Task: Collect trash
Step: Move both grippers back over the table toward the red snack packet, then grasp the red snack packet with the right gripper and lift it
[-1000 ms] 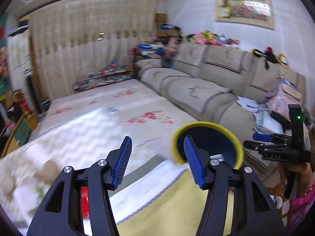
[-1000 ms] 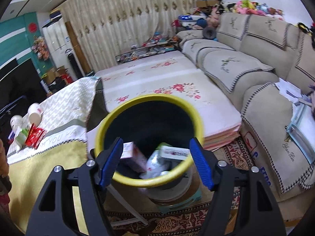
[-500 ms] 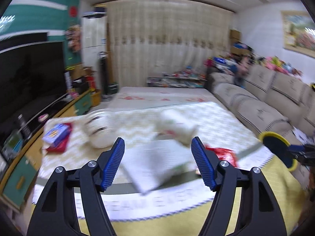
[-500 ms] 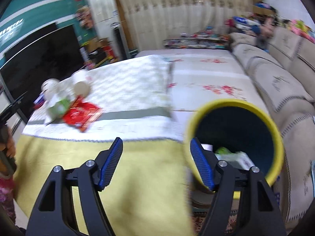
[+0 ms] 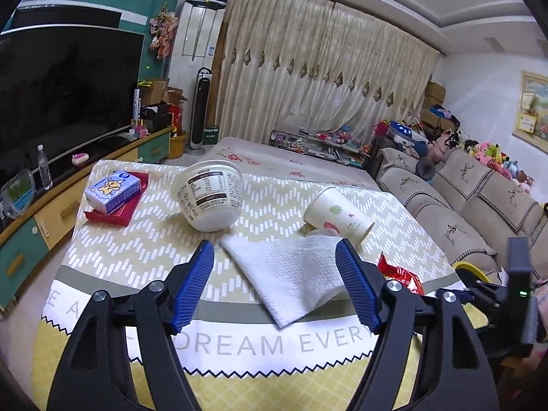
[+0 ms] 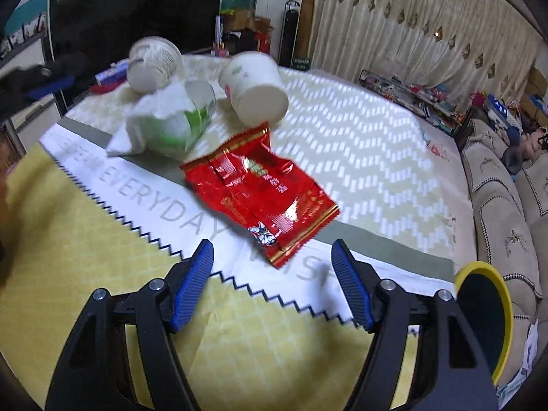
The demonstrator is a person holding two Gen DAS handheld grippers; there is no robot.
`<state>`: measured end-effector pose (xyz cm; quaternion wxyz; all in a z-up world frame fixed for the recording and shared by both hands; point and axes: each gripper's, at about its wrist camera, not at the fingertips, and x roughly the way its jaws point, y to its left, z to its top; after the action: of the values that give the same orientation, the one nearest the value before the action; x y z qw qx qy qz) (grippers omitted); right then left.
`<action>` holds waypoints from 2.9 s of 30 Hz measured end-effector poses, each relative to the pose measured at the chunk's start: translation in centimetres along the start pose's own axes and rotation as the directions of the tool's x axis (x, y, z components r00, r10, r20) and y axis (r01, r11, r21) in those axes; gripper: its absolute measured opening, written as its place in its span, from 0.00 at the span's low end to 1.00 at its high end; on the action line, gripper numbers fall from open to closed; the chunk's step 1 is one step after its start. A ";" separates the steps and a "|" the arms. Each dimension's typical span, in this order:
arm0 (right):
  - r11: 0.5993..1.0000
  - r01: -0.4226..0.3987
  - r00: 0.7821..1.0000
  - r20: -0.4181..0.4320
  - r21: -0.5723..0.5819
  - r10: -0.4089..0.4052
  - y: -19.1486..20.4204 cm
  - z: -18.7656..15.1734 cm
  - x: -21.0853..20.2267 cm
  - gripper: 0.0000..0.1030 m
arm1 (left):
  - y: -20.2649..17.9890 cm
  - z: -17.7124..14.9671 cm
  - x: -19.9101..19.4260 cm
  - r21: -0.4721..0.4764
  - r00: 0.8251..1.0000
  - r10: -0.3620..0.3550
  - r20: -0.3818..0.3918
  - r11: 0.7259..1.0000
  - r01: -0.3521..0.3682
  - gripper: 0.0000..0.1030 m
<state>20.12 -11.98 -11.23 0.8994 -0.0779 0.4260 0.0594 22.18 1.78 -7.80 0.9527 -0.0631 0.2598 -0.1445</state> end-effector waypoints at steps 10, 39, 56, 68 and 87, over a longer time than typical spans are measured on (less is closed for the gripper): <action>0.995 -0.059 0.998 -0.011 0.077 0.060 -1.7 2.1 1.7 0.26 | -1.5 -0.5 0.5 0.052 1.000 -0.003 -0.018 0.999 0.004 0.71; 0.989 -0.126 0.991 -0.054 -0.083 0.122 -4.1 5.9 6.4 0.88 | -2.7 -1.2 0.9 0.095 0.999 -0.012 -0.040 0.995 0.015 0.71; 0.986 -0.167 0.986 0.006 -0.015 0.167 -3.7 2.5 2.1 0.03 | -3.1 -1.4 1.0 0.108 0.999 -0.015 -0.045 0.994 0.020 0.71; 0.962 -0.269 0.963 -0.004 0.047 0.270 -4.9 2.7 -2.0 0.74 | -3.2 -1.3 0.9 0.119 0.999 -0.014 -0.044 0.993 0.019 0.71; 0.986 -0.155 0.977 -0.161 -0.061 0.143 -6.9 5.5 5.6 0.73 | -3.7 -1.6 1.1 0.138 0.998 -0.021 -0.056 0.990 0.028 0.71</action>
<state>28.97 -17.44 -11.49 0.8529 -0.0832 0.4972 0.1361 21.40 -2.15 -8.95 0.9454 0.0039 0.2744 -0.1755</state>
